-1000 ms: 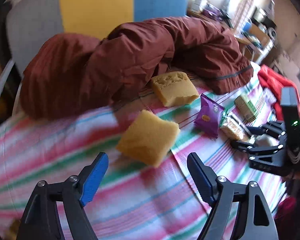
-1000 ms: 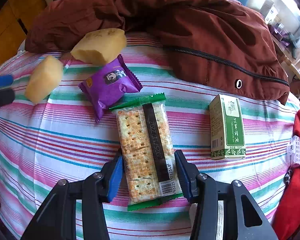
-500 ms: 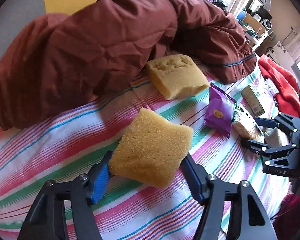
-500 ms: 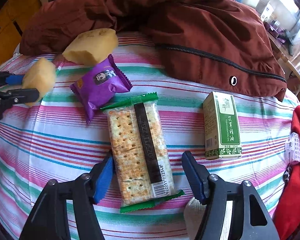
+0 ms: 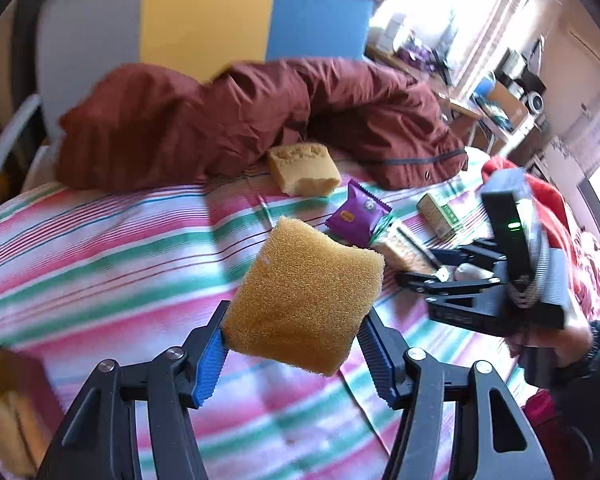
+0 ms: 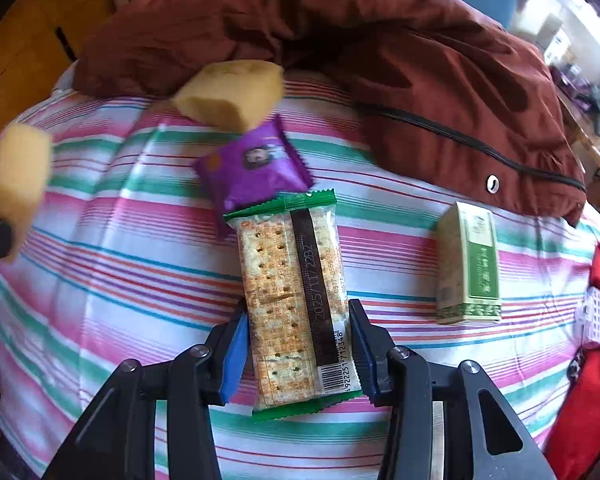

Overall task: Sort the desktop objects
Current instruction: 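Carry the yellow sponge and cracker pack to the gold tray and release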

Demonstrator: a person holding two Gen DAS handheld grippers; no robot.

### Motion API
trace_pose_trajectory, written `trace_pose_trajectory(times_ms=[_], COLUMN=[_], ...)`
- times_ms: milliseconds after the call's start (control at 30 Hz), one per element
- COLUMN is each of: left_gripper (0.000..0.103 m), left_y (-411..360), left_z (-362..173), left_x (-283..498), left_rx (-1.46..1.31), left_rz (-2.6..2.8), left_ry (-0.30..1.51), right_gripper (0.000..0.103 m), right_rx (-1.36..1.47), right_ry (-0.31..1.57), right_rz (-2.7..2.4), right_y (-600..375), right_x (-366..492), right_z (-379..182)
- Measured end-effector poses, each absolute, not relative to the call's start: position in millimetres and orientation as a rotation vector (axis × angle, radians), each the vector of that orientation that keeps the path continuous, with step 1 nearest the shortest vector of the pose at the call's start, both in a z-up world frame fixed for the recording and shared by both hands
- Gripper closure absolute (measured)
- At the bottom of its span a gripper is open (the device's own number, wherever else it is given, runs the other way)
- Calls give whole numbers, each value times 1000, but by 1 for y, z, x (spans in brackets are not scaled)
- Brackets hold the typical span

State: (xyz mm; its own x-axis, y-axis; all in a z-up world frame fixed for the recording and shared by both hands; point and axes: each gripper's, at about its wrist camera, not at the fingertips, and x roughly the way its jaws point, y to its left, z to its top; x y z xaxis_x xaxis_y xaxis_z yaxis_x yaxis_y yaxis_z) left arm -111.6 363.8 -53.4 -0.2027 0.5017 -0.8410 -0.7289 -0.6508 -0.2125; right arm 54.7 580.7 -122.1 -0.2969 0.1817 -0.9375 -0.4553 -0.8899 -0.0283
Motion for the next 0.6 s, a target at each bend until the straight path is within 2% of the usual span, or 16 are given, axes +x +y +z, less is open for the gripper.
trace_pose_trajectory(times_ms=[300, 433, 600], left_gripper=[40, 40, 40], left_y=[290, 253, 213], left_z=[6, 13, 11], left_x=[-67, -58, -54], left_rx=[-1075, -1059, -1078], left_rz=[2164, 2244, 2313], left_ry=[290, 251, 221], right_gripper=[56, 56, 56], right_rx=[-1624, -1645, -1648], right_ry=[290, 246, 278], right_rz=[2318, 2336, 2381], right_y=[538, 516, 490], right_x=[53, 53, 54], right_z=[-120, -118, -108])
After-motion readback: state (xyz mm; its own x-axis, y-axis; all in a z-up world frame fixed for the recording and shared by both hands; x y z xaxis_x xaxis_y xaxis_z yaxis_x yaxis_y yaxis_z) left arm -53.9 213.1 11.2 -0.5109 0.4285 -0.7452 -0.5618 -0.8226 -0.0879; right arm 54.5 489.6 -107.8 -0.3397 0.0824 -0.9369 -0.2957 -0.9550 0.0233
